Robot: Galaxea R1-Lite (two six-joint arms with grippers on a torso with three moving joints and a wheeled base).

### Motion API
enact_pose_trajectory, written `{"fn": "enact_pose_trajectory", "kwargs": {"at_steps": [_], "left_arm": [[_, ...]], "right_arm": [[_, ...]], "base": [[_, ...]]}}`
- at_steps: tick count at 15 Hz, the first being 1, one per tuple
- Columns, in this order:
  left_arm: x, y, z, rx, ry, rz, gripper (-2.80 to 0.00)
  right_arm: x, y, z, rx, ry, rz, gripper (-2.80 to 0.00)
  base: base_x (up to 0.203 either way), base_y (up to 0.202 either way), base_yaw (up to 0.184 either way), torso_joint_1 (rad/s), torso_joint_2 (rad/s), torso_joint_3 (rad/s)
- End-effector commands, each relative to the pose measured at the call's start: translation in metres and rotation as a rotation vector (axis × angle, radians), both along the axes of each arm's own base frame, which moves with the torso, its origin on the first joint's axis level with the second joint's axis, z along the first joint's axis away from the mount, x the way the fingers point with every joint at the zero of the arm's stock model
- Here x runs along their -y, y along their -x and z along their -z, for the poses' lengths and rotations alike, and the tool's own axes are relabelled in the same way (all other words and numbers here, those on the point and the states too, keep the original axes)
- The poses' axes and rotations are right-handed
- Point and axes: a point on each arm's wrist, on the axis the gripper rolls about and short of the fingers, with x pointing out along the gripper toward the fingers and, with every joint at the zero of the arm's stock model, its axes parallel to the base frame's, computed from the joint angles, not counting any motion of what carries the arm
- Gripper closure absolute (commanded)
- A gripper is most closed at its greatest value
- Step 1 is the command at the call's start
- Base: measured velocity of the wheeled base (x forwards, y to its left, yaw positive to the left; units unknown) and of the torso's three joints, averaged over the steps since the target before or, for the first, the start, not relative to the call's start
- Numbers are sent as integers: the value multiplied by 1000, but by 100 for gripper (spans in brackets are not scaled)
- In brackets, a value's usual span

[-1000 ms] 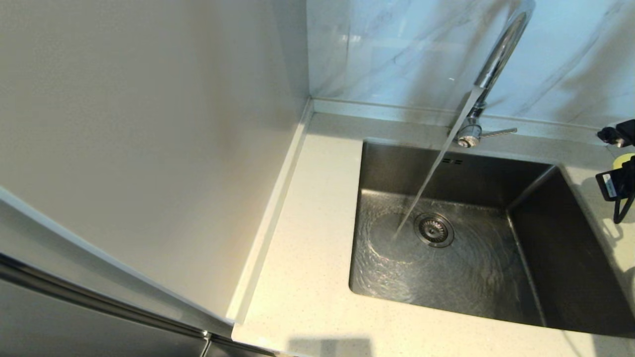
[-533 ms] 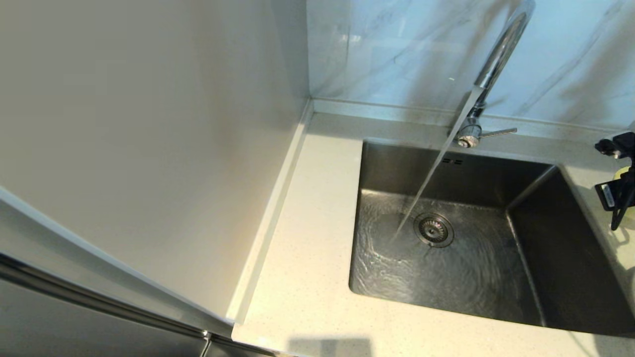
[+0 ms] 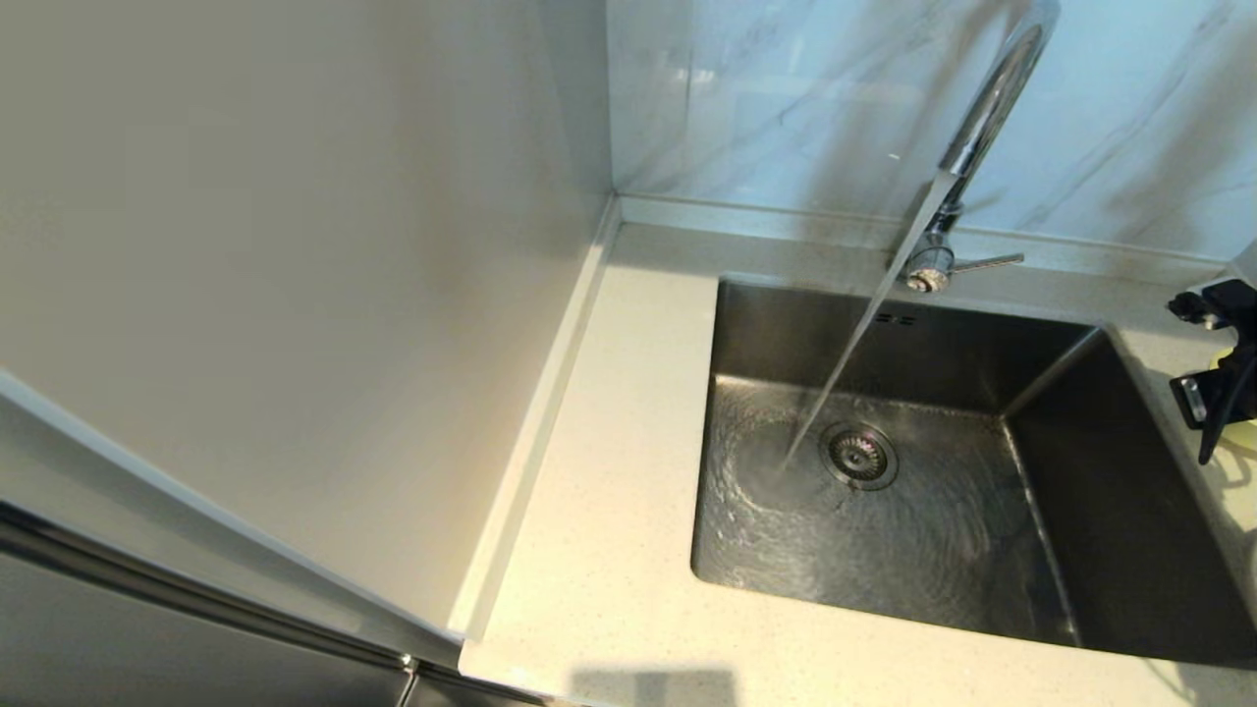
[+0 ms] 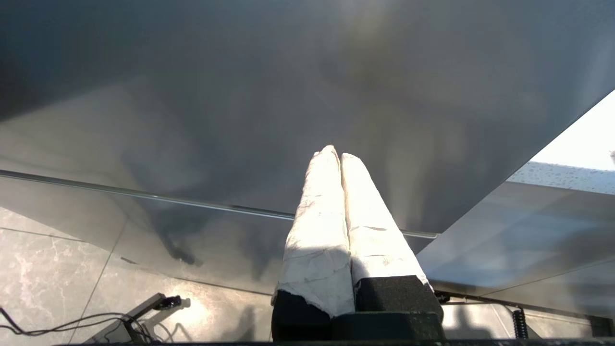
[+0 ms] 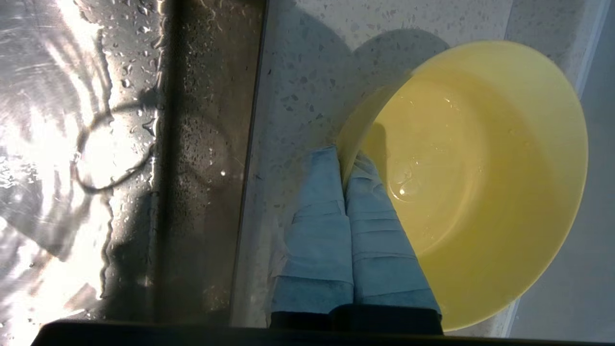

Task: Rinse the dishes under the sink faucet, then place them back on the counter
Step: Place the bowl on the table

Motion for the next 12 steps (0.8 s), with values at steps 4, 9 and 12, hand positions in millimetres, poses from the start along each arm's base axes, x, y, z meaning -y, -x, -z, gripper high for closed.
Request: {"fn": "enact_pose_trajectory", "kwargs": {"at_steps": [4, 9, 12], "left_arm": [[0, 0, 0, 0, 0, -1, 0], [0, 0, 0, 0, 0, -1, 0], [0, 0, 0, 0, 0, 1, 0]], "right_arm": [[6, -4, 1, 0, 6, 17, 0], [7, -2, -2, 14, 6, 36, -280], [7, -2, -4, 24, 2, 42, -280]], "base": [[0, 0, 0, 0, 0, 0], [0, 0, 0, 0, 0, 0], [0, 0, 0, 0, 0, 0]]}}
